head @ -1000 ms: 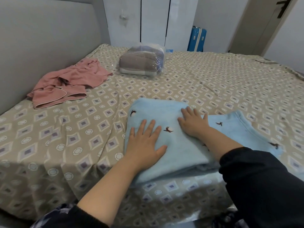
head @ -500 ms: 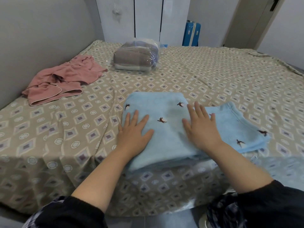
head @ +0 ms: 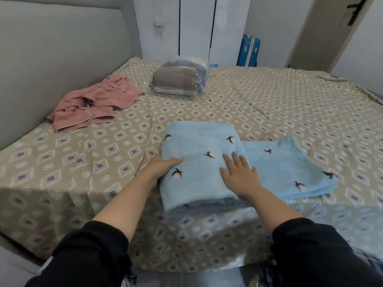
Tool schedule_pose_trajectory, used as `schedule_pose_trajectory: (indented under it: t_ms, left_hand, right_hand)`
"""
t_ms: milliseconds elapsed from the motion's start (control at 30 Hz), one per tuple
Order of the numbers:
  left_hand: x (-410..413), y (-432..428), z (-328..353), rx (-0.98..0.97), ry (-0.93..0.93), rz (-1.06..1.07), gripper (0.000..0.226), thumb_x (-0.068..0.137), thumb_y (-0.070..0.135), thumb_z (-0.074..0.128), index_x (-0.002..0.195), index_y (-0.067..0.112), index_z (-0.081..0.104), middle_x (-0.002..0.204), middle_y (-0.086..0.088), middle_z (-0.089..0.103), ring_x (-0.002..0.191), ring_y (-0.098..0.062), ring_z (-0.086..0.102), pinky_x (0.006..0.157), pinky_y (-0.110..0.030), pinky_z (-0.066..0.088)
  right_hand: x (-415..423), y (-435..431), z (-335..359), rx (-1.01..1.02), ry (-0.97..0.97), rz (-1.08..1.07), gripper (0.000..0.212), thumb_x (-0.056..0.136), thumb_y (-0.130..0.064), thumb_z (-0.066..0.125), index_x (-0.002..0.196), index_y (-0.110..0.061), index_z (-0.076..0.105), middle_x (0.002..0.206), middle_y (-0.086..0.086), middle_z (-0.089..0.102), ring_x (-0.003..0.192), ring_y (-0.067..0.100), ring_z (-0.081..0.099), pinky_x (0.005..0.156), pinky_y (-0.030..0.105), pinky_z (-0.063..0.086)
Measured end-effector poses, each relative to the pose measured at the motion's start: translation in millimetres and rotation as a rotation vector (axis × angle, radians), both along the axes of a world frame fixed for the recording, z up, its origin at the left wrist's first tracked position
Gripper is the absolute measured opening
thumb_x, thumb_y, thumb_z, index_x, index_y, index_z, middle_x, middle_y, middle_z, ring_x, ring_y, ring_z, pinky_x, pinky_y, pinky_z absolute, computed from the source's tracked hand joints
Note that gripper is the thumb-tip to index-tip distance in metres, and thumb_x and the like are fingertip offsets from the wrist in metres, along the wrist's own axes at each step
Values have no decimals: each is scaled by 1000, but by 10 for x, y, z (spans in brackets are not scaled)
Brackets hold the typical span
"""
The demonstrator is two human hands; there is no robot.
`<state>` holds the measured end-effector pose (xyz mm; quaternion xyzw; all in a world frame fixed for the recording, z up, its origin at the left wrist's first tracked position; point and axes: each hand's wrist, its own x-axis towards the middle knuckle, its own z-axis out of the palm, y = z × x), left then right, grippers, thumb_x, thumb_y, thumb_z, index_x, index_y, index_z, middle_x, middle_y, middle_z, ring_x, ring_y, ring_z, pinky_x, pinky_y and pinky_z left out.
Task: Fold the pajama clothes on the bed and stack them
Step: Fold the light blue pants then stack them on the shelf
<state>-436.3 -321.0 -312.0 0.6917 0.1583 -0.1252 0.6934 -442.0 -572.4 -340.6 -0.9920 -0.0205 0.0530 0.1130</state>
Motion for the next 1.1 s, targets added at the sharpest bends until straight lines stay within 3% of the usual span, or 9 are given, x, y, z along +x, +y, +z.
schedule_pose_trajectory:
  t_ms: [233, 433, 533, 667, 800, 867, 933, 1033, 1100]
  left_hand:
    - [-84, 216, 232, -25, -46, 156, 39, 79, 0, 70, 111, 16, 56, 101, -11, 66, 77, -24, 65, 58, -29, 49]
    - [-339, 943, 564, 168, -89, 244, 47, 77, 1, 70, 121, 11, 60, 108, -11, 66, 78, -23, 64, 59, -26, 48]
    - [-454, 1169, 700, 217, -85, 250, 46, 78, 3, 70, 122, 13, 59, 99, -7, 66, 76, -20, 63, 59, -26, 49]
    - [-510, 1161, 910, 164, -73, 134, 39, 87, 13, 67, 124, 10, 58, 104, -10, 68, 83, -24, 65, 68, -31, 53]
    - [-468, 917, 1219, 18, -101, 81, 38, 95, 23, 55, 129, 7, 54, 114, -13, 66, 90, -23, 64, 68, -29, 55]
    - [-414, 718, 1397, -94, -124, 33, 33, 97, 26, 50, 123, 7, 54, 100, -13, 65, 80, -21, 61, 62, -24, 55]
    - [-352, 439, 1578, -173, -135, -60, 27, 97, 28, 48, 114, 9, 55, 93, -11, 61, 74, -18, 59, 60, -21, 54]
    - [-248, -95, 1737, -207, -156, -198, 26, 97, 27, 48, 113, 7, 54, 97, -12, 62, 75, -18, 64, 59, -23, 56]
    - [-216, -482, 1743, -296, -172, -316, 19, 98, 22, 49, 112, 10, 53, 105, -11, 61, 87, -21, 66, 70, -29, 56]
  right_hand:
    - [-76, 256, 249, 127, 14, -1, 63, 97, -50, 32, 153, -30, 10, 161, -1, -10, 148, 22, -5, 114, 59, 4]
    - [-113, 988, 314, 273, 22, 5, 68, 96, -49, 35, 152, -20, 12, 161, 5, -10, 148, 27, -1, 113, 60, 8]
    - [-175, 1266, 231, 316, 80, 79, 67, 98, -50, 30, 153, -18, 9, 161, 7, -3, 147, 27, 6, 116, 53, 12]
    - [-198, 1324, 207, 375, 91, 94, 67, 99, -47, 33, 153, -15, 9, 161, 8, 2, 146, 27, 11, 116, 50, 16]
    - [-165, 1061, 436, 742, 221, 103, 67, 99, -38, 44, 152, -10, 15, 156, 8, 23, 139, 28, 31, 111, 42, 29]
    - [-128, 824, 554, 910, 292, 100, 54, 101, -34, 44, 147, -9, 32, 145, 8, 40, 117, 23, 50, 94, 36, 42]
    - [-88, 530, 691, 1101, 367, 47, 44, 102, -33, 40, 140, -11, 44, 133, 5, 47, 96, 14, 52, 82, 31, 43]
    - [-7, 28, 913, 1316, 336, -59, 36, 104, -26, 37, 130, -5, 51, 121, 10, 60, 102, 23, 61, 92, 38, 50]
    - [-3, -318, 1071, 1388, 217, -198, 31, 105, -26, 33, 112, -6, 56, 100, 11, 65, 78, 19, 67, 68, 33, 55]
